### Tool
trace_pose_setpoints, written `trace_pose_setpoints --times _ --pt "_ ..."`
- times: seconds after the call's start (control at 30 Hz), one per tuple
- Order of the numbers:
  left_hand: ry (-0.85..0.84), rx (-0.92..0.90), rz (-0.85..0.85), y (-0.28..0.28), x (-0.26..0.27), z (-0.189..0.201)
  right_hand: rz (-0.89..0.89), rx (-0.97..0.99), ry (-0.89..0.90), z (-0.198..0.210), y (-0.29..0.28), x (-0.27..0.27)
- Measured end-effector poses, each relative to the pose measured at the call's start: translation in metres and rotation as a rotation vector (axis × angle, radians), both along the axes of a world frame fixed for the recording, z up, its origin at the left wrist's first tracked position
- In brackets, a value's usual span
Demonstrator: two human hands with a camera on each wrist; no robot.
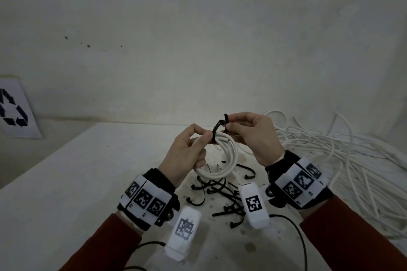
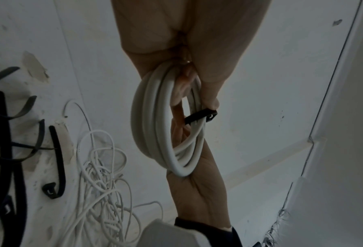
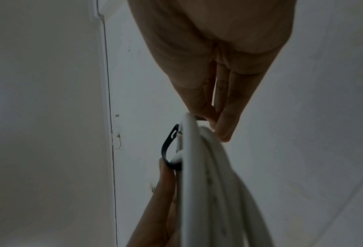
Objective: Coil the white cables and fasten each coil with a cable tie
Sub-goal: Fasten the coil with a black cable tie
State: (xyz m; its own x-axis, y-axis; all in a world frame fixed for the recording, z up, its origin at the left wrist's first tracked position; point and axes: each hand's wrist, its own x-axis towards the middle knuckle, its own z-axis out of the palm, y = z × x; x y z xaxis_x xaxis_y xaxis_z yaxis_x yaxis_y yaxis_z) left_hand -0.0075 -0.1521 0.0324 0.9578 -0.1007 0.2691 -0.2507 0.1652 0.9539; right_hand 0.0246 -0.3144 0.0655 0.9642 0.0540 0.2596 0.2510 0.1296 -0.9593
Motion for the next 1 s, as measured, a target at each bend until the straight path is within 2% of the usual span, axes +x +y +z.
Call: trace_pose_setpoints --times 0.4,0.63,0.87,1.0 --pt "-0.062 -0.090 0.028 -0.0006 0.0021 0.0015 -0.031 -0.251 -0.217 0.0026 -0.0056 0.0025" --pt "-0.074 -0.081 0.055 -0.0032 0.0033 -0.0008 -0.007 -0.233 -0.299 0.0065 -0.0064 -0.0008" --pt "-0.099 -0.153 0.062 -0.0051 0.0037 0.0039 -0.071 -0.258 -0.311 0.0062 -0.0058 0.0003" --pt "-0.107 -0.151 0.080 -0.0059 0.0047 0.0049 -0.104 -0.292 -0.376 0.0076 -0.0059 -0.0003"
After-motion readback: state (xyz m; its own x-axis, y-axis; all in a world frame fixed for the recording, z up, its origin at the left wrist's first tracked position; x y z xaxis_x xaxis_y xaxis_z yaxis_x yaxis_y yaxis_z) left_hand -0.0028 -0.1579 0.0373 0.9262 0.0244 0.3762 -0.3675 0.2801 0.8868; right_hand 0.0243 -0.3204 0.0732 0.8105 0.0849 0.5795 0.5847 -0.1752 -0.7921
